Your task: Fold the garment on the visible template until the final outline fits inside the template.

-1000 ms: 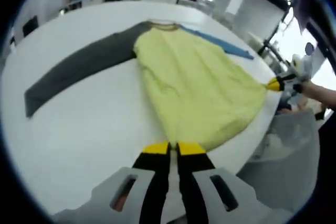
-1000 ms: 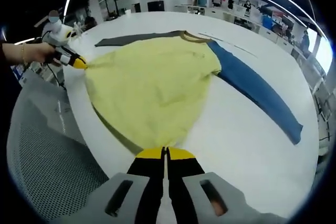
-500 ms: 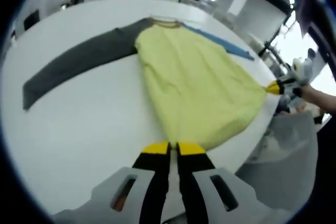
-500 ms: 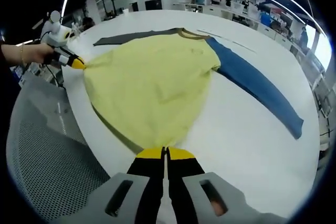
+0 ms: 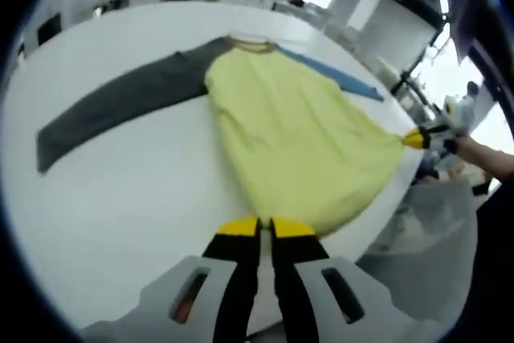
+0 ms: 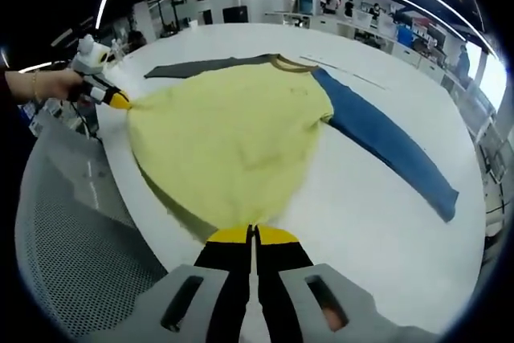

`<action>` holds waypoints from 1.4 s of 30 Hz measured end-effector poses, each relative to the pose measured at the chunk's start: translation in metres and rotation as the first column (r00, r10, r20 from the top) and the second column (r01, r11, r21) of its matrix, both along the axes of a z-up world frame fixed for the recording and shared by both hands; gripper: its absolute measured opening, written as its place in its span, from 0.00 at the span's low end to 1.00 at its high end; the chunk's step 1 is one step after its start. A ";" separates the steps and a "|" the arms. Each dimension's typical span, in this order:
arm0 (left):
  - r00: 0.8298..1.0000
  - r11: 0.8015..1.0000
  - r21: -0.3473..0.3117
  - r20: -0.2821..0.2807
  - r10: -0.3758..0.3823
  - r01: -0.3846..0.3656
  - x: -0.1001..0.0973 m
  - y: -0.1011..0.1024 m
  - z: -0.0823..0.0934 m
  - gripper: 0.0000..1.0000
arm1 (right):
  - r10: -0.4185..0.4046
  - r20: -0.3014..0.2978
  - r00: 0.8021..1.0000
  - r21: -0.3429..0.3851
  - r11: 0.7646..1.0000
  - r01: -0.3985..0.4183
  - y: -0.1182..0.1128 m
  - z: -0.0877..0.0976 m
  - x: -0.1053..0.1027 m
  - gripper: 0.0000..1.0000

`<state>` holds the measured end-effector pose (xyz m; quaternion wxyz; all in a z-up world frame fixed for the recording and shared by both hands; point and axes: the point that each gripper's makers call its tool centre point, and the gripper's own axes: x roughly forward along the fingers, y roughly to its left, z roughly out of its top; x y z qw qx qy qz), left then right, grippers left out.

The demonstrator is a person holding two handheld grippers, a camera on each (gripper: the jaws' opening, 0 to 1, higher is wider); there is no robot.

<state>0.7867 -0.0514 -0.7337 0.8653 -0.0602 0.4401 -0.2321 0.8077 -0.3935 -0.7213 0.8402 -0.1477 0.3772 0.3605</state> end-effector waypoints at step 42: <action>0.997 0.999 0.023 -0.069 0.032 -0.030 0.115 0.006 -0.017 0.01 | -0.007 -0.048 0.999 -0.036 0.999 0.005 0.011 -0.029 0.132 0.02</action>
